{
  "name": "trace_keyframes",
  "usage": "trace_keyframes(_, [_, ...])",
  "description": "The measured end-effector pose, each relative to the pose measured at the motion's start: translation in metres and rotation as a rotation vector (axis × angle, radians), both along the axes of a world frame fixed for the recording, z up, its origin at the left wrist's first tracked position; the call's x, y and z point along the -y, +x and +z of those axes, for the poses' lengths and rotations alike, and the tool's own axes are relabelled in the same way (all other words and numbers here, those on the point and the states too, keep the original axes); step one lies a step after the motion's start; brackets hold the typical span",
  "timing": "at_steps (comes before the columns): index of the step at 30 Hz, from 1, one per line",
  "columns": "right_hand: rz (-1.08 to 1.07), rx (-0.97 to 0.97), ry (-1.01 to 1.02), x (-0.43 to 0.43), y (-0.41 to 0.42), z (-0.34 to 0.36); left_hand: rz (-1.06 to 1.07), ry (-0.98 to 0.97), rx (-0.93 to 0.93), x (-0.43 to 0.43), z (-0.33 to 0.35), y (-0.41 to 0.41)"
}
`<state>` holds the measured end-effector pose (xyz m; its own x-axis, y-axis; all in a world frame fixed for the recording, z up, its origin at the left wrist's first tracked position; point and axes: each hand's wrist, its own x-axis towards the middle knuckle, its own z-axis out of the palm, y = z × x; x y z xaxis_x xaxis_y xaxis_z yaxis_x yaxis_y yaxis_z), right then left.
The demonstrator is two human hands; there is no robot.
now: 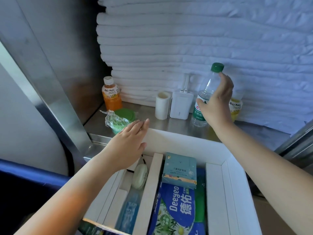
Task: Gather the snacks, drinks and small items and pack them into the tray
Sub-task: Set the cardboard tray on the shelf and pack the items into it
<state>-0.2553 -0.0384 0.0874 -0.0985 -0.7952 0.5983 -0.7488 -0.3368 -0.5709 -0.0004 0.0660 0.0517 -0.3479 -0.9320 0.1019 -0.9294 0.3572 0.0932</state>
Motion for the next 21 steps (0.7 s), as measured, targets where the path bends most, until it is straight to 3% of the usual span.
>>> trace_keyframes(11, [-0.060,0.048,-0.003,0.018,0.004,-0.015,-0.001,-0.003,0.010,0.000,-0.001,0.001])
trace_keyframes(21, [0.030,0.218,-0.064,0.001,-0.006,-0.003,0.005,0.005,0.032,-0.001,0.002,0.001])
